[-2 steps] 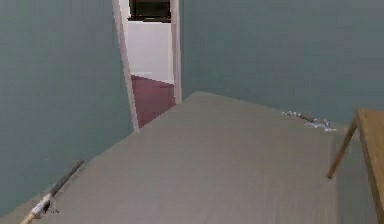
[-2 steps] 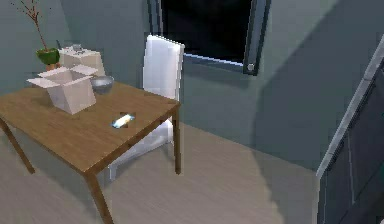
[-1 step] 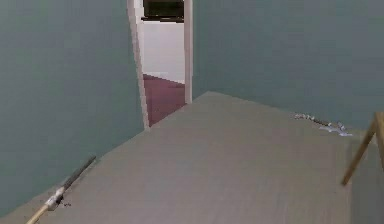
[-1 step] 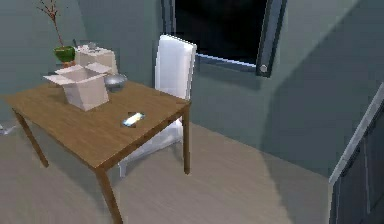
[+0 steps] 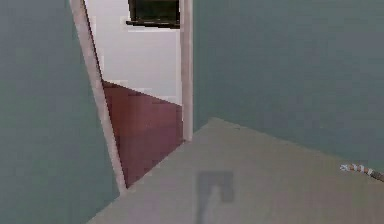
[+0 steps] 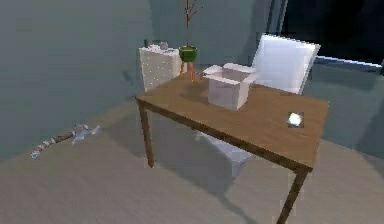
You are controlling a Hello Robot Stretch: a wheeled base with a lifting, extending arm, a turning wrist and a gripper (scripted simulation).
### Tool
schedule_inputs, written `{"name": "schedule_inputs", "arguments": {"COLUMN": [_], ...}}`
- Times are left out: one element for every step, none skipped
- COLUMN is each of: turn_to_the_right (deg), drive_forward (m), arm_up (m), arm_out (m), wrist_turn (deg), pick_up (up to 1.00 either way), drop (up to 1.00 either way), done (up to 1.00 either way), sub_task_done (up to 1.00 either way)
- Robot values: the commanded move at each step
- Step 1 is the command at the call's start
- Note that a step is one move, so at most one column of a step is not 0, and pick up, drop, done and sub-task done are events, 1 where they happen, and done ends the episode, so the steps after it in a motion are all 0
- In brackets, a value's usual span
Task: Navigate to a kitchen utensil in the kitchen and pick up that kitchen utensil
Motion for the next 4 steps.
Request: {"name": "schedule_inputs", "arguments": {"turn_to_the_right": [0.0,-9.0,0.0,-45.0], "drive_forward": [1.0,0.0,0.6,0.0], "arm_up": [0.0,0.0,0.0,0.0], "arm_out": [0.0,0.0,0.0,0.0], "wrist_turn": [0.0,0.0,0.0,0.0], "pick_up": [0.0,0.0,0.0,0.0], "drop": [0.0,0.0,0.0,0.0], "done": [0.0,0.0,0.0,0.0], "sub_task_done": [0.0,0.0,0.0,0.0]}}
